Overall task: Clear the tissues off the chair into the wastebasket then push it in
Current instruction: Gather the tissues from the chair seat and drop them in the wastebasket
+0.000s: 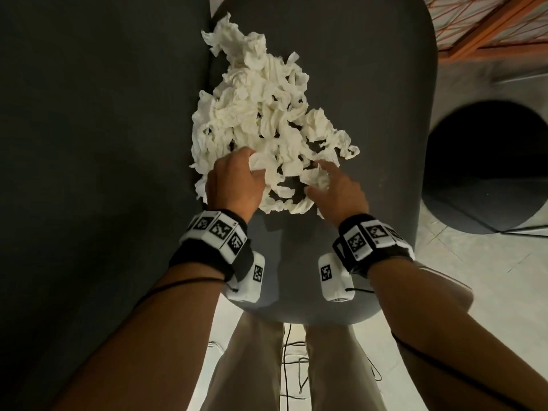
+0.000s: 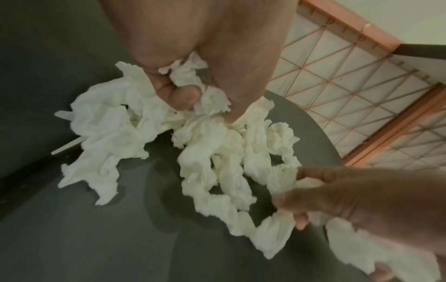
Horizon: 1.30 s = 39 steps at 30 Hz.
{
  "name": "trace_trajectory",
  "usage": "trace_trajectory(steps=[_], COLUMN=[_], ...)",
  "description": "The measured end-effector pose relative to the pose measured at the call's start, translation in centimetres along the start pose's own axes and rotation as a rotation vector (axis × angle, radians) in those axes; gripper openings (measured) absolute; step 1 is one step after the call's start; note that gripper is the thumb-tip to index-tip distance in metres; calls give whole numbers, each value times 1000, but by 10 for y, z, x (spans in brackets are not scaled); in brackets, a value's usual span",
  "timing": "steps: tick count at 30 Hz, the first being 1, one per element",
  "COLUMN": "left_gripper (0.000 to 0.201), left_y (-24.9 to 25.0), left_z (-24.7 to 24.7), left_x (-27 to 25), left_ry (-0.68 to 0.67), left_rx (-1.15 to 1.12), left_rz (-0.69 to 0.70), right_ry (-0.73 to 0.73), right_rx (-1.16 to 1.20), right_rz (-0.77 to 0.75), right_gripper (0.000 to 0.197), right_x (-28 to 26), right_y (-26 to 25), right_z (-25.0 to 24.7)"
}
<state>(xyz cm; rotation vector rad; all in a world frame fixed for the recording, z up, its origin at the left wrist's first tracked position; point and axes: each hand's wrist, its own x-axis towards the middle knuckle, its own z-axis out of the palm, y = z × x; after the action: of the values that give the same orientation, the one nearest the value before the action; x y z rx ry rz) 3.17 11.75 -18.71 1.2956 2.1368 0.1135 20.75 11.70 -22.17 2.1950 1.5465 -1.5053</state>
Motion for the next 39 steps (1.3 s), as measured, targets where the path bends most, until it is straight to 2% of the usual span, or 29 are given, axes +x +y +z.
trace_trajectory(steps=[4, 6, 8, 10, 13, 15, 17, 20, 22, 23, 26, 30, 34, 37, 39], left_gripper=[50, 40, 25, 15, 8, 28, 40, 54, 62, 60, 35, 37, 59, 37, 34], left_y=[-7, -10, -14, -15, -8, -2, 5, 16, 19, 18, 14, 22, 15, 1, -5], left_z=[-13, -21, -28, -30, -26, -18, -7, 11, 24, 28, 34, 21, 1, -6, -6], left_x=[2, -8, -22, -37, -51, -56, -58, -52, -42, -37, -26, -31, -52, -71, -83], left_ry=[94, 167, 240, 270, 182, 44, -54, -110, -124, -118, -67, 37, 152, 210, 184], left_rx=[-153, -149, -166, -229, -348, -358, -316, -140, -54, -16, 38, -120, -380, -548, -640], left_rz=[29, 71, 126, 162, 66, -30, -71, -82, -106, -124, -113, -84, -144, -195, -254], right_ry=[41, 87, 155, 205, 227, 221, 219, 204, 181, 179, 204, 142, 88, 46, 32], right_rx=[7, 119, 257, 359, 439, 485, 537, 560, 602, 625, 685, 722, 660, 618, 663], right_rz=[17, 26, 57, 90, 121, 151, 165, 108, 78, 65, 120, 164, 191, 187, 181], right_gripper=[34, 32, 41, 41, 25, 12, 12, 7, 10, 11, 4, 23, 20, 28, 32], right_x=[4, 1, -6, -17, -26, -28, -29, -34, -37, -39, -40, -45, -47, -50, -54], right_y=[-5, -4, 0, 6, 26, 42, 56, 67, 74, 76, 83, 90, 98, 102, 103], right_z=[-5, -11, -20, -32, -39, -37, -34, -34, -33, -32, -31, -35, -36, -37, -38])
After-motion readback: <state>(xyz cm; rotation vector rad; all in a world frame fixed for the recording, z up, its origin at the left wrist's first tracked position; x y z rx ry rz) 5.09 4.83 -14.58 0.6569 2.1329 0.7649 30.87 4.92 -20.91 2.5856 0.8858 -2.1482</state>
